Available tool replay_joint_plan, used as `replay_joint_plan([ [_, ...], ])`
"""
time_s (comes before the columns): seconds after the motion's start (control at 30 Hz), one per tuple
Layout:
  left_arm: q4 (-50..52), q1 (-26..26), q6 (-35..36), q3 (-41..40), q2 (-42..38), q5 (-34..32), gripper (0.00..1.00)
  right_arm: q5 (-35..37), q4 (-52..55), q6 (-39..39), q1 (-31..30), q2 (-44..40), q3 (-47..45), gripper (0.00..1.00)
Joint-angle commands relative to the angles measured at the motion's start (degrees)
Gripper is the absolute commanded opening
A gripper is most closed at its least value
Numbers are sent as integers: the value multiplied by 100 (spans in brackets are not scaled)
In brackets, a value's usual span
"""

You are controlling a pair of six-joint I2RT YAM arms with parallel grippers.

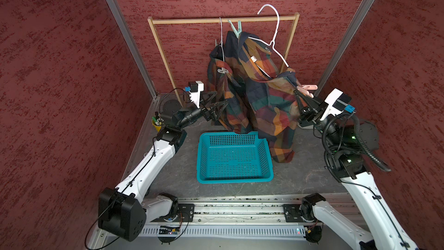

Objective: Remove the clothespins securing long-sleeve shirts to the hanger
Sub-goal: Pick up the hanger from the clothesline.

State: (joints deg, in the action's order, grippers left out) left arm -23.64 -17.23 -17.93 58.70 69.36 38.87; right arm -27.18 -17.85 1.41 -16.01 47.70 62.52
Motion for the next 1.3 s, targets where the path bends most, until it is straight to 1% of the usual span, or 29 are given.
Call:
replay_joint_plan([
  [0.0,109,115,113,400,-1,-79,100,-445,-336,-186,4,-61,507,0],
  [0.13,232,453,180,599,-101,-124,100,-597,101,-375,6,83,835,0],
  [0.27,517,784,419,910,-169,-76,100,-916,389,-431,6,246,1021,0],
  [0.43,563,1111,535,1316,-75,179,100,-1167,329,-339,1,466,953,0],
  [0.57,573,1293,539,1707,203,352,100,-1353,115,-208,6,594,790,0],
  [0.73,474,1432,549,2256,815,592,100,-1633,-59,-152,2,793,750,0],
  [0.9,394,1539,481,2614,1347,931,99,-1674,-158,-210,6,946,791,0],
  [1.27,83,1547,356,2894,1737,1517,99,-2176,-157,-282,72,1478,1025,0],
])
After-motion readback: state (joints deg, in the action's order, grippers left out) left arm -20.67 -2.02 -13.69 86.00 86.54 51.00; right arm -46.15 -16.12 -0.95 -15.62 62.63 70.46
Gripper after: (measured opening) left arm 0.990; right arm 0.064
